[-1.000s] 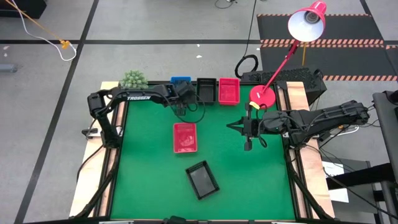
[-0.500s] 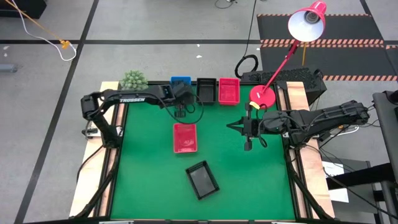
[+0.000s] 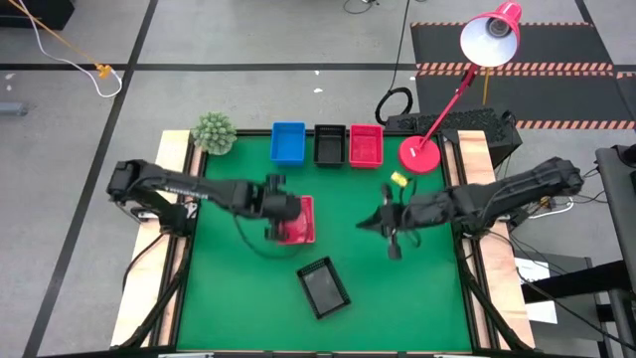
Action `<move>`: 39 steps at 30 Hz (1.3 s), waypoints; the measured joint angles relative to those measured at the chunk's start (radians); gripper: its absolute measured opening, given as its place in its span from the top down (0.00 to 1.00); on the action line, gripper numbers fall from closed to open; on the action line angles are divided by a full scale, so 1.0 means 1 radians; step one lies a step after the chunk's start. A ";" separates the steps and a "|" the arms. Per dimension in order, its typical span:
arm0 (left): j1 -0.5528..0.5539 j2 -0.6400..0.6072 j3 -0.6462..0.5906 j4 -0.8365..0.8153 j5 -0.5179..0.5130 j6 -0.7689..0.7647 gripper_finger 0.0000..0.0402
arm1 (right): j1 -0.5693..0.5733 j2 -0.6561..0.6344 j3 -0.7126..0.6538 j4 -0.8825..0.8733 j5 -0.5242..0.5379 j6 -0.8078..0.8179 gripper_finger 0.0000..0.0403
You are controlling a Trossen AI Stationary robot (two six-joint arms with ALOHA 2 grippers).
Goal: Stack baskets by color
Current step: Stack the bottom black basket on the stacked top black basket
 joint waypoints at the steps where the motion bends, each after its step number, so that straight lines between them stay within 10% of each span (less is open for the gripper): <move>1: -0.038 0.000 0.000 -0.002 -0.015 -0.033 0.83 | 0.028 0.030 0.000 0.005 0.001 0.019 1.00; 18: -0.535 0.000 -0.209 0.288 -0.255 -0.528 0.88 | 0.276 0.567 0.218 0.135 -0.052 0.210 0.84; 27: -0.606 0.000 -0.288 0.360 -0.315 -0.642 0.88 | 0.277 0.715 0.306 0.119 -0.142 0.205 0.65; 39: -0.608 0.001 -0.305 0.403 -0.315 -0.663 0.88 | 0.262 0.777 0.306 0.096 -0.135 0.127 0.68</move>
